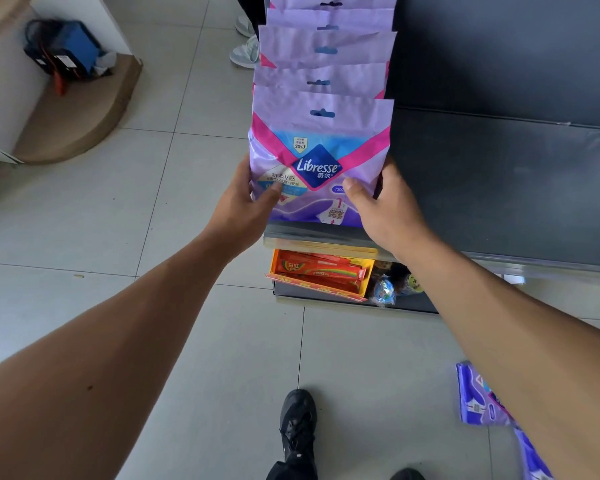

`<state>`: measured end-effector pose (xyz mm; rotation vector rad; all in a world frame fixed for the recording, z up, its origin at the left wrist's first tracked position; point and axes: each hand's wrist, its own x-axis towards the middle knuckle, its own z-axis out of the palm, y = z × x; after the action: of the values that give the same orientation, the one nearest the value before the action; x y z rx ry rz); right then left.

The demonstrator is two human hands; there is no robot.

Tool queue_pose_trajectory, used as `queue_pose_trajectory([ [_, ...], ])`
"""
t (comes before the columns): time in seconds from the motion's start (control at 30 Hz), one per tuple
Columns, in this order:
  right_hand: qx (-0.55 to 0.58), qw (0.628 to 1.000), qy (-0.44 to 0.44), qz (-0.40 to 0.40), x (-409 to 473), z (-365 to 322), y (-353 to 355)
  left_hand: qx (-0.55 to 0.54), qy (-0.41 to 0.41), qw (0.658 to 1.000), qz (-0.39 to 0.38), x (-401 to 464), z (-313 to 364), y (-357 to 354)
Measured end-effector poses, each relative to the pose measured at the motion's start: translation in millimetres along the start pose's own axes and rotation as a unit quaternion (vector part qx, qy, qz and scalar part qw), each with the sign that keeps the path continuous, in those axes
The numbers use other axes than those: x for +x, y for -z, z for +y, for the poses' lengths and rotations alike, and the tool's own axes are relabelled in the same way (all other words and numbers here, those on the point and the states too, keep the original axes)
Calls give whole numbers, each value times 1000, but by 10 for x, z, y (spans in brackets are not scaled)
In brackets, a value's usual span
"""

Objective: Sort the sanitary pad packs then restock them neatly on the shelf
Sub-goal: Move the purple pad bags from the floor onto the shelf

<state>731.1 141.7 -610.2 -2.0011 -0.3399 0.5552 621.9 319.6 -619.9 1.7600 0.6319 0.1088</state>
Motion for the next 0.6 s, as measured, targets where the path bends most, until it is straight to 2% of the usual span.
queue_pose_trajectory([
  [0.1,-24,999,19,11,-65,-1,52,61,4,997,38,-57,-41,9],
  [0.2,-104,992,36,67,-188,1,141,182,-3,974,133,-223,9,-16],
  [0.27,-171,974,87,122,-334,23,217,234,-80,949,195,-405,93,-46],
  [0.33,-216,952,155,150,-526,71,312,263,-179,923,215,-597,179,-123],
  [0.43,-275,925,213,153,-861,257,522,295,-255,906,166,-905,322,-410],
  [0.6,-325,915,192,145,-1541,710,1093,376,-277,884,31,-1358,571,-1212],
])
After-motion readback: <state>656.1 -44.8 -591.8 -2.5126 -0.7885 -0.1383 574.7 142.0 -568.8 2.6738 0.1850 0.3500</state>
